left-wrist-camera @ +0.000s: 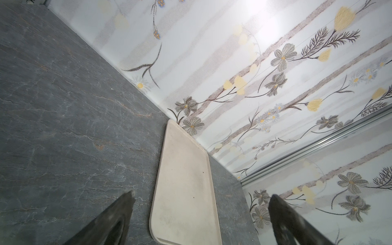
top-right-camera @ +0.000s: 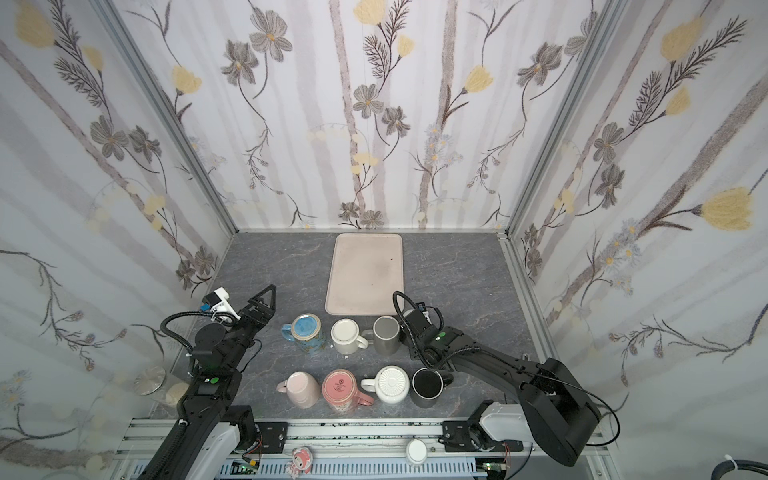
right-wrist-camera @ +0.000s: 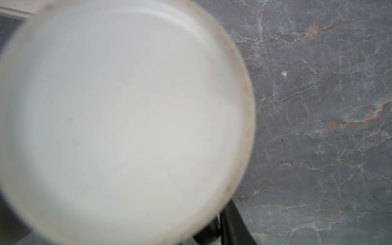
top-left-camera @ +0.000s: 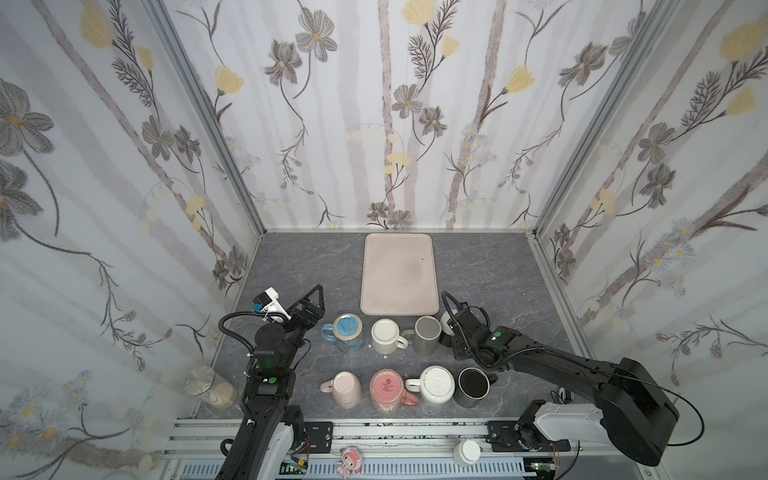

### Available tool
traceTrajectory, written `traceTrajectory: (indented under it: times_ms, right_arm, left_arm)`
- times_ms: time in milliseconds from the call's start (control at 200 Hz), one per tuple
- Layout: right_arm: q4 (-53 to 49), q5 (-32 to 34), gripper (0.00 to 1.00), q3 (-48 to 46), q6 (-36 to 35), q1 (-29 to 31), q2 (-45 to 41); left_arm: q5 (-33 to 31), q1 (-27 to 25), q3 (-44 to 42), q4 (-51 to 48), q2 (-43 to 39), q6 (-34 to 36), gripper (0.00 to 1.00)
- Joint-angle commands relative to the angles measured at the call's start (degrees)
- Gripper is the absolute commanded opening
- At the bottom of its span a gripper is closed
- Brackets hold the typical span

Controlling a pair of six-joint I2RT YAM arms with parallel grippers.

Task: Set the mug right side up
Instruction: 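Raise and tilt the held mug toward the left gripper while the left gripper approaches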

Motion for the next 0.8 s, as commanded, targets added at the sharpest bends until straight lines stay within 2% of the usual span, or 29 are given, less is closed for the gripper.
traceTrajectory:
  times_ms: [0, 200, 255, 450, 595, 689, 794]
  right_arm:
    - [0.23, 2.95, 0.22, 0.32, 0.46, -0.10, 0.15]
    - [-0.62, 5.63, 0.09, 0.36, 1.69, -0.41, -0.58]
    - [-0.77, 6.71, 0.00, 0.52, 2.19, -0.57, -0.96]
    - [-1.08, 12.17, 0.00, 2.35, 3.29, -1.35, -5.93]
    - [0.62, 15.20, 0.00, 5.27, 1.50, -1.89, -11.45]
    - [5.07, 13.09, 0.00, 9.36, -1.25, -1.93, -13.99]
    - [14.22, 3.96, 0.00, 10.59, -4.31, -1.94, -15.47]
  left_arm:
    - [1.29, -0.19, 0.30, 0.97, -0.11, -0.22, 1.00]
    - [1.29, -1.11, 0.70, 0.88, -0.96, -0.85, 1.00]
    - [1.24, -1.67, 1.21, 0.85, -1.07, -1.11, 1.00]
    - [-0.18, -4.72, 5.23, -2.66, -0.03, -1.17, 1.00]
    - [1.69, -6.46, 9.04, -5.00, 2.17, -1.51, 1.00]
    - [4.70, -7.10, 10.29, -3.54, 3.52, -2.44, 1.00]
    - [7.83, -8.04, 10.07, 0.85, 4.92, -4.00, 0.99]
